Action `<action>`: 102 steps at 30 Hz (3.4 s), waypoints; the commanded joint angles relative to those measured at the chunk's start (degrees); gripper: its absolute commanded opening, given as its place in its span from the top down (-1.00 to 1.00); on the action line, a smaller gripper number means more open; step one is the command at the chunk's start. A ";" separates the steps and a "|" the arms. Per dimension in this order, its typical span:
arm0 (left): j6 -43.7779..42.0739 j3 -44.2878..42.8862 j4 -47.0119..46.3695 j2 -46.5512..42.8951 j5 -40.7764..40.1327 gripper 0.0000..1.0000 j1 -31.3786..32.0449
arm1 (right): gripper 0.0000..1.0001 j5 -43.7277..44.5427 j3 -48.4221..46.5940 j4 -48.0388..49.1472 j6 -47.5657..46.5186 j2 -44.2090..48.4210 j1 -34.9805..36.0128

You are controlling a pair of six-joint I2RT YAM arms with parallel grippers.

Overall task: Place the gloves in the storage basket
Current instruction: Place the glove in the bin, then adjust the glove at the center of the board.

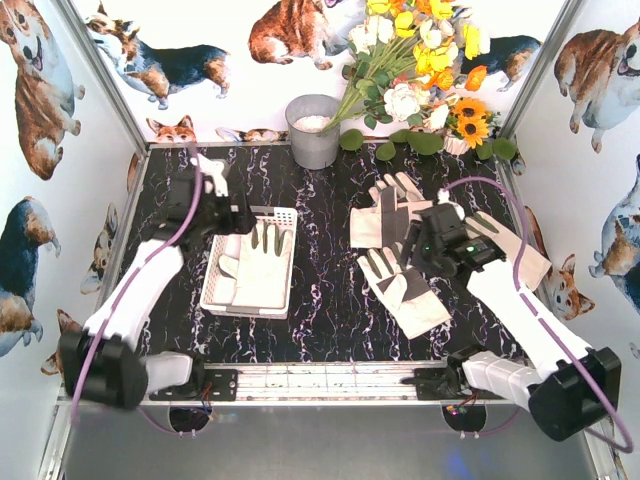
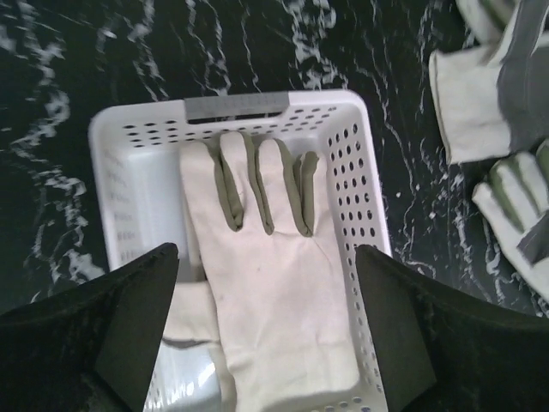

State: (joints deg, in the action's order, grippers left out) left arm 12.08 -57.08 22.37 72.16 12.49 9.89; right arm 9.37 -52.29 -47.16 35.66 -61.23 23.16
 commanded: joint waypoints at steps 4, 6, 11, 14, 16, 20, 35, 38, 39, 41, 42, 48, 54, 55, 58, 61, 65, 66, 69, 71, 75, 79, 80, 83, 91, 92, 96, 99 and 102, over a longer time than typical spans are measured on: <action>-3.31 6.88 6.24 -16.41 -13.83 -0.79 -1.92 | -0.34 -19.36 2.54 1.74 -9.71 -3.22 -10.73; -4.71 9.34 7.05 -20.03 -16.82 -0.85 -2.67 | -0.34 -21.97 1.96 1.40 -11.78 -6.27 -10.76; -5.41 13.27 6.94 -27.24 -21.03 -0.96 -3.58 | -0.34 -25.96 1.59 1.84 -14.27 -12.92 -10.76; -5.27 14.32 6.02 -29.08 -21.68 -0.98 -3.65 | -0.29 -25.65 1.77 2.20 -15.04 -16.23 -10.76; -5.15 15.37 5.84 -29.37 -21.66 -0.98 -3.62 | -0.29 -25.13 2.28 3.46 -15.34 -17.07 -10.76; -5.04 14.97 6.10 -28.86 -20.67 -0.98 -3.60 | -0.21 -27.42 2.42 4.92 -15.49 -18.99 -10.76; 4.02 12.08 0.41 -24.23 -7.85 -0.48 -2.21 | 1.00 -38.30 6.06 9.86 -6.10 -18.49 -9.74; 7.10 11.87 -3.08 -21.91 -10.21 -0.45 1.94 | 1.00 -37.19 6.93 12.89 0.34 -15.90 -6.66; 7.63 11.31 -3.53 -20.78 -12.02 -0.45 3.93 | 1.00 -36.08 6.94 13.71 2.55 -15.33 -4.98; 8.35 9.43 -3.73 -18.05 -15.93 -0.45 8.94 | 1.00 -33.63 7.34 15.90 6.68 -14.29 -1.76; 8.63 8.31 -3.62 -16.36 -17.59 -0.45 11.21 | 1.00 -32.88 7.79 17.51 8.88 -14.07 -0.39; 12.30 3.06 -3.60 -8.58 -21.44 -0.45 19.34 | 1.00 -31.63 10.32 27.93 17.73 -15.04 4.65; 17.37 1.65 -3.83 -6.33 -26.08 -0.45 26.27 | 0.70 -33.75 8.02 29.49 16.00 -19.69 6.97; 18.10 1.56 -3.78 -6.07 -26.82 -0.45 27.41 | 0.54 -34.64 7.67 29.34 15.33 -20.01 6.95; 20.44 1.03 -3.37 -5.29 -29.31 -0.45 31.24 | 0.11 -35.12 3.92 24.14 10.12 -19.37 6.93; 22.86 0.80 -4.45 -3.96 -30.60 -0.46 34.84 | -0.08 -31.61 0.65 16.65 4.59 -16.53 6.71; 24.81 -2.20 -4.27 0.16 -32.82 -0.46 40.21 | -0.17 -29.00 1.63 10.78 0.97 -10.57 3.41; 25.19 -3.16 -4.08 1.57 -32.80 -0.46 41.65 | -0.18 -29.29 2.76 10.21 0.65 -8.95 1.96; 26.63 -5.71 -3.24 5.79 -33.31 -0.46 45.97 | -0.19 -30.71 6.31 8.45 -0.23 -4.92 -4.20; 27.88 -6.42 -3.99 8.29 -32.81 -0.47 48.52 | -0.19 -30.05 8.19 7.01 -1.11 -3.29 -6.80; 29.41 -8.43 -3.73 13.65 -31.91 -0.54 52.23 | -0.19 -28.36 11.12 5.99 -1.81 -0.58 -9.04; 33.31 -8.67 -5.21 17.74 -28.92 -0.54 52.98 | -0.19 -29.15 14.59 9.62 -0.63 -1.87 -9.56; 33.88 -8.41 -6.53 18.42 -28.26 -0.54 53.15 | -0.18 -29.71 15.24 10.60 -0.10 -2.44 -9.68; 35.47 -7.25 -7.16 20.10 -28.49 -0.54 53.56 | -0.11 -32.65 15.56 12.19 0.51 -6.70 -9.80; 36.21 -6.43 -9.46 25.60 -28.46 -0.44 53.57 | 0.02 -35.96 16.05 17.58 1.06 -13.84 -9.80; 36.17 -6.59 -9.45 26.28 -28.38 -0.42 53.57 | 0.03 -35.71 15.81 17.94 0.69 -14.48 -9.80; 36.03 -6.68 -9.46 28.17 -29.22 -0.32 53.57 | 0.08 -35.10 14.52 18.92 -0.40 -17.35 -9.80; 35.80 -7.62 -7.65 29.88 -30.33 -0.23 53.57 | 0.12 -35.63 13.42 20.10 -0.91 -20.06 -9.80; 35.24 -8.55 -6.47 31.23 -30.74 -0.05 53.57 | 0.15 -36.50 12.31 20.97 -1.54 -22.81 -9.80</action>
State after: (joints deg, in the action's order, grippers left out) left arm 47.79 -63.48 14.79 101.67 -16.69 63.11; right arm -25.56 -36.99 -30.26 35.88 -81.56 13.69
